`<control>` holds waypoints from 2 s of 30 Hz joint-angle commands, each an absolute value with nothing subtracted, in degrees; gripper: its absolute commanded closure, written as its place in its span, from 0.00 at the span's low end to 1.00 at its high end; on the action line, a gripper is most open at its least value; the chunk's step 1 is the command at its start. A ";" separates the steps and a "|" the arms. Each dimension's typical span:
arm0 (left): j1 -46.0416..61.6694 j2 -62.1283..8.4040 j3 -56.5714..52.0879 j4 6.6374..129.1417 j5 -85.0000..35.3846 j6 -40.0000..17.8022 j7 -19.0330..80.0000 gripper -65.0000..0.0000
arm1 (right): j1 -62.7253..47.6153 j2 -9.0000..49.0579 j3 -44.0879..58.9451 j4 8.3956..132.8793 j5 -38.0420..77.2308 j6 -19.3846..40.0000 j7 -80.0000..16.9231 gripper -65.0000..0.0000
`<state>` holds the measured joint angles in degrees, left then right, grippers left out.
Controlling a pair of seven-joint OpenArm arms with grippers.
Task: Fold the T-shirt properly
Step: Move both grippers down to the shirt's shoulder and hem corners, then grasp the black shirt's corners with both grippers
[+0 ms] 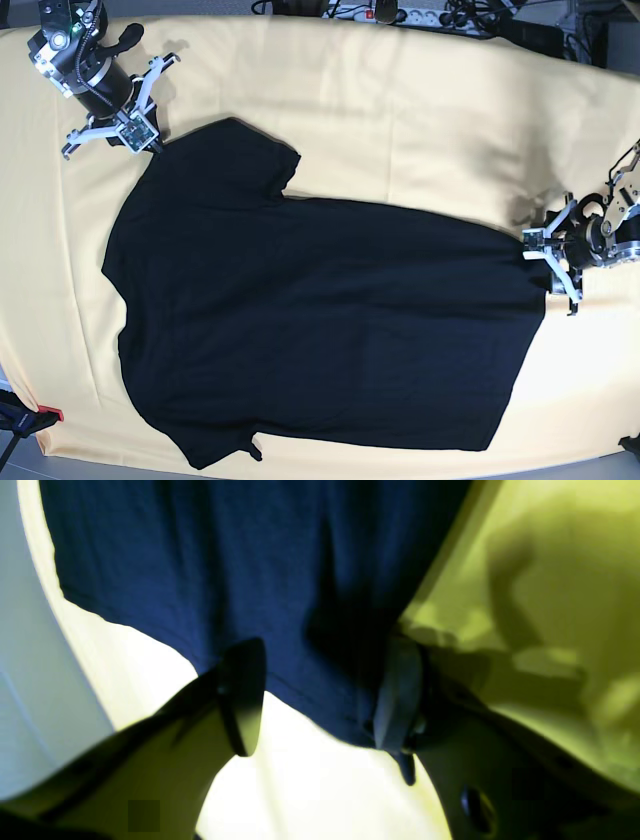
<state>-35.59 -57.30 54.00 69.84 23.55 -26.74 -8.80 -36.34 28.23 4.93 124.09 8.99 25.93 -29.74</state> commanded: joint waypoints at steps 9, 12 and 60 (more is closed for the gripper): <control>-37.15 -57.82 54.00 72.29 21.56 -32.05 -7.05 0.95 | -36.36 28.91 5.26 124.97 9.17 25.54 -28.51 1.00; -37.15 -58.37 54.00 74.48 21.50 -34.70 -7.07 1.00 | -36.36 28.93 5.26 124.97 8.97 25.56 -28.73 1.00; -37.15 -65.23 54.00 86.00 17.39 -35.42 -5.13 1.00 | -22.22 34.83 -5.63 108.25 -4.73 24.86 -23.55 1.00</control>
